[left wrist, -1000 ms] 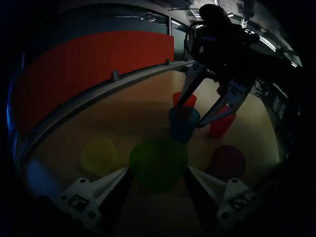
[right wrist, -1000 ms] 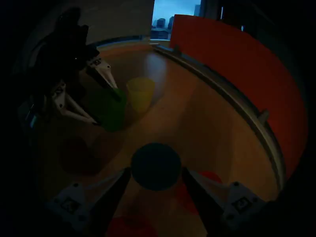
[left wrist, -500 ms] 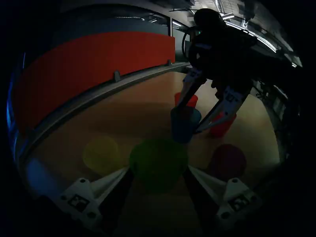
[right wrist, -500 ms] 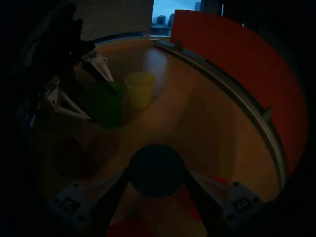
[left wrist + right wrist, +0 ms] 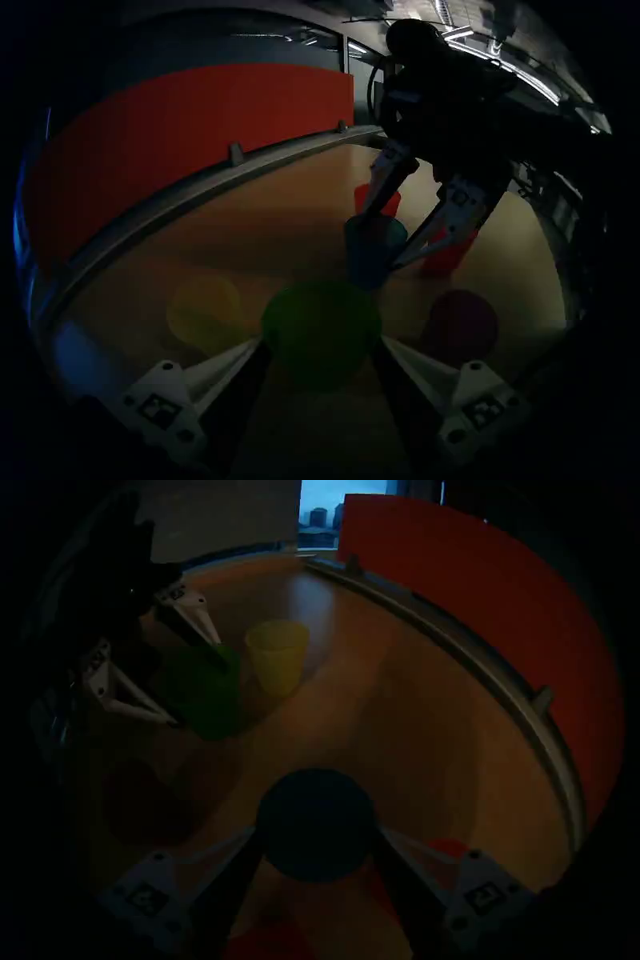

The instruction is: Pour water

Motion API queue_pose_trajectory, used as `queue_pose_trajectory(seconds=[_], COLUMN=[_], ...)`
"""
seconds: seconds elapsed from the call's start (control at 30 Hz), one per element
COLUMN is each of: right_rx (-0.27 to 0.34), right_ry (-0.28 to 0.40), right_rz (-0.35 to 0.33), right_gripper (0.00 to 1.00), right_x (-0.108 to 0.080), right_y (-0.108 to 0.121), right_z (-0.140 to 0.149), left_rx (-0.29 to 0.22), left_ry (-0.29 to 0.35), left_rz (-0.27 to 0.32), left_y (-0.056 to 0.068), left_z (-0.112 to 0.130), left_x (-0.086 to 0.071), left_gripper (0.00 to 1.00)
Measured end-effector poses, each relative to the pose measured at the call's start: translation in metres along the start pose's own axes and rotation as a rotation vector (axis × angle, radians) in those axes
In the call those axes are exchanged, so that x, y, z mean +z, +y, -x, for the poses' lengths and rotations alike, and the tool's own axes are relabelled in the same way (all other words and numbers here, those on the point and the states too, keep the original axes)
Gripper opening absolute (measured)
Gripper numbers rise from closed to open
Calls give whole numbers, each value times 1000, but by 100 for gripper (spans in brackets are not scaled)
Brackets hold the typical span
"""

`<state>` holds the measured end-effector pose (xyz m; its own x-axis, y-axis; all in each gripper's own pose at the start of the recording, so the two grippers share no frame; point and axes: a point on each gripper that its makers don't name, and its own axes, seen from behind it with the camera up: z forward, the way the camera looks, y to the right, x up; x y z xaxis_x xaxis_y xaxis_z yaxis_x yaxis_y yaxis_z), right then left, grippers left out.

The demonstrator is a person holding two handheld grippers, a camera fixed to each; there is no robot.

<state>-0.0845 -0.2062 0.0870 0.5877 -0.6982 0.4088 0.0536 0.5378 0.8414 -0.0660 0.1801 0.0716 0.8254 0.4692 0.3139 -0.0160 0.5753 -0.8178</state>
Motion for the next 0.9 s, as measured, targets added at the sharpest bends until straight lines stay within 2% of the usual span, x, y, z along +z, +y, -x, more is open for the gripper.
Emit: queue_pose_trajectory(seconds=[0.37, 0.57, 0.9], right_rx=[6, 29, 47], right_ry=[43, 99, 174], right_rz=[6, 25, 56], right_gripper=[98, 98, 98], right_x=[-8, -22, -57], right_y=[-4, -2, -7], right_z=[-5, -16, -28], left_rx=[-10, -18, -33], left_ry=[13, 37, 99], left_rz=[-11, -24, -54], left_y=[1, 2, 8], left_z=[-5, -14, -37], left_x=[-3, -11, -33], left_gripper=[85, 85, 84])
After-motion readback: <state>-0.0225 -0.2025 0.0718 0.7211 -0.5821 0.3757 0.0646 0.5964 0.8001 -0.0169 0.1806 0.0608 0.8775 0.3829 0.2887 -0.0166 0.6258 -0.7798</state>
